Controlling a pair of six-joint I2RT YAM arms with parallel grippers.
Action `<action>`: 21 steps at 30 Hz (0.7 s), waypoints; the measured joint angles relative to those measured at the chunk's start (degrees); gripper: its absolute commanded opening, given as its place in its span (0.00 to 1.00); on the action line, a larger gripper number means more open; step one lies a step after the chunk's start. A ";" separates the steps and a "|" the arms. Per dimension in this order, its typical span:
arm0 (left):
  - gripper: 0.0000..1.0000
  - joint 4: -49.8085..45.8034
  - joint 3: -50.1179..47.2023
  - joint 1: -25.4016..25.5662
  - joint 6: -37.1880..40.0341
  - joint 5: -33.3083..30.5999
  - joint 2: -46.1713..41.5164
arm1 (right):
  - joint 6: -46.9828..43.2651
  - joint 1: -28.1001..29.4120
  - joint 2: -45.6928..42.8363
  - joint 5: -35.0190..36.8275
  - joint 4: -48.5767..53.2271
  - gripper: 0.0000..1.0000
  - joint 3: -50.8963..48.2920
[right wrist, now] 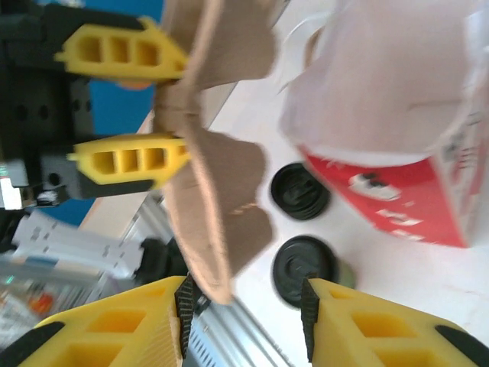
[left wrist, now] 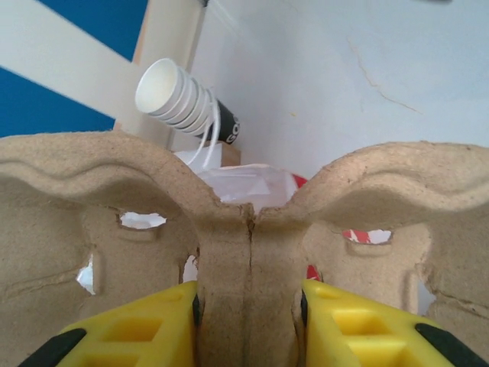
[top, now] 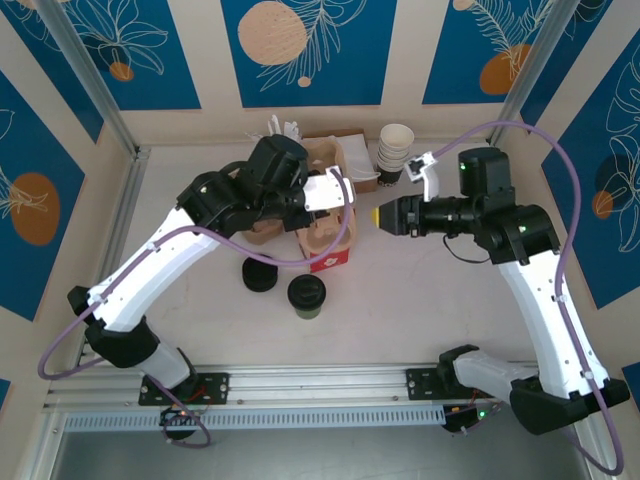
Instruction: Pack the takeout coffee
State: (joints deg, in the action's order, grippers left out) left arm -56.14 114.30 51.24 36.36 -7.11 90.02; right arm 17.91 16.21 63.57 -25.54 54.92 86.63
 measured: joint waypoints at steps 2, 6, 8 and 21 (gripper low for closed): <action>0.34 0.22 0.96 -1.90 -1.70 0.66 0.13 | 0.31 -1.84 1.31 1.22 -1.29 0.44 0.00; 0.32 1.22 2.47 -6.32 -6.16 2.58 0.22 | 0.46 -2.51 9.31 3.06 -3.82 0.44 2.34; 0.32 1.66 3.26 -8.24 -8.46 3.52 0.48 | 0.33 -2.21 14.60 4.04 -4.85 0.44 4.13; 0.31 4.74 4.26 -15.74 -20.55 9.64 2.95 | -4.61 2.97 35.28 13.73 -5.11 0.51 19.41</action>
State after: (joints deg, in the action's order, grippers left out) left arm -51.40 118.56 35.51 15.81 2.52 92.97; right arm 13.30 19.18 98.85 -11.81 49.80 106.04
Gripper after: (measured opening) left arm 0.311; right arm 0.508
